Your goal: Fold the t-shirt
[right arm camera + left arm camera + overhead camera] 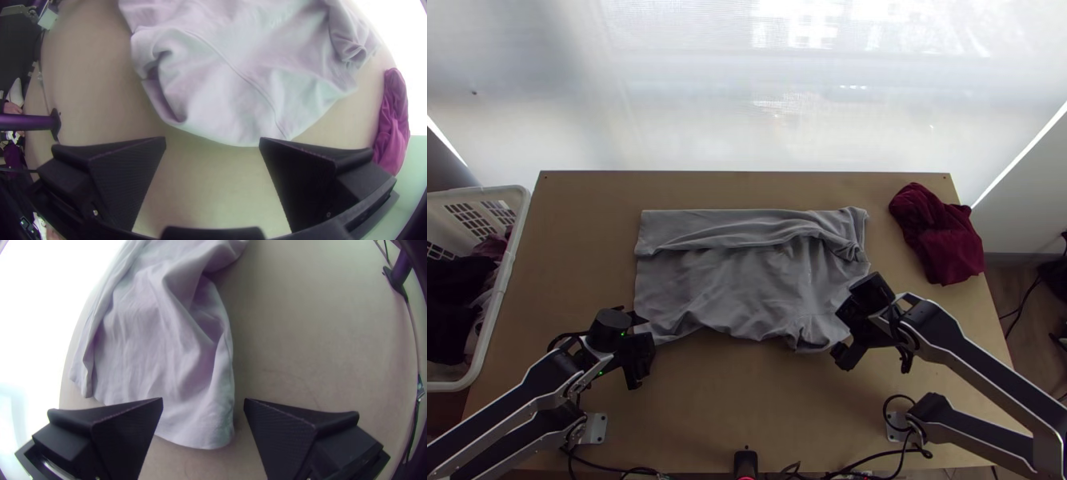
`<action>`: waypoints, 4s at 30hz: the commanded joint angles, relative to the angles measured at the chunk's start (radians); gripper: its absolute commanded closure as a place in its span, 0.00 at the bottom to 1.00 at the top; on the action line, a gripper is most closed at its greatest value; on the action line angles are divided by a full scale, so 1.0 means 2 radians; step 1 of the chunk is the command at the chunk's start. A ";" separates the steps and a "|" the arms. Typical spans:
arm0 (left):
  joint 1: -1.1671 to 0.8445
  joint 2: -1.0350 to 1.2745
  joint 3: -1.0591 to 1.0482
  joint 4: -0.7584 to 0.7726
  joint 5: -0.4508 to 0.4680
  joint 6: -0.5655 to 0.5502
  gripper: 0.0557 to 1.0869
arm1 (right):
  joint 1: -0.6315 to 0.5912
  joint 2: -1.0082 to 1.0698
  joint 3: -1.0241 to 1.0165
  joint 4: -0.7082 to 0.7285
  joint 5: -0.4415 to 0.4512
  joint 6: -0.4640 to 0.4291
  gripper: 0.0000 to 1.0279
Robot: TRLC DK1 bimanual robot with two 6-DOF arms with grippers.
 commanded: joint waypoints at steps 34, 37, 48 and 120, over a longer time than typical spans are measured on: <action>0.031 0.046 0.010 0.043 0.004 0.009 0.74 | 0.055 0.102 -0.033 0.132 -0.025 -0.026 0.70; 0.031 0.046 0.007 0.046 0.004 0.009 0.90 | 0.053 0.103 -0.035 0.133 -0.025 -0.030 0.72; 0.046 0.039 0.007 0.038 0.005 0.017 0.96 | 0.049 0.073 -0.054 0.130 -0.025 -0.042 0.97; 0.236 0.345 0.329 0.017 0.083 -0.009 0.96 | -0.194 0.317 0.304 0.052 -0.075 -0.150 0.97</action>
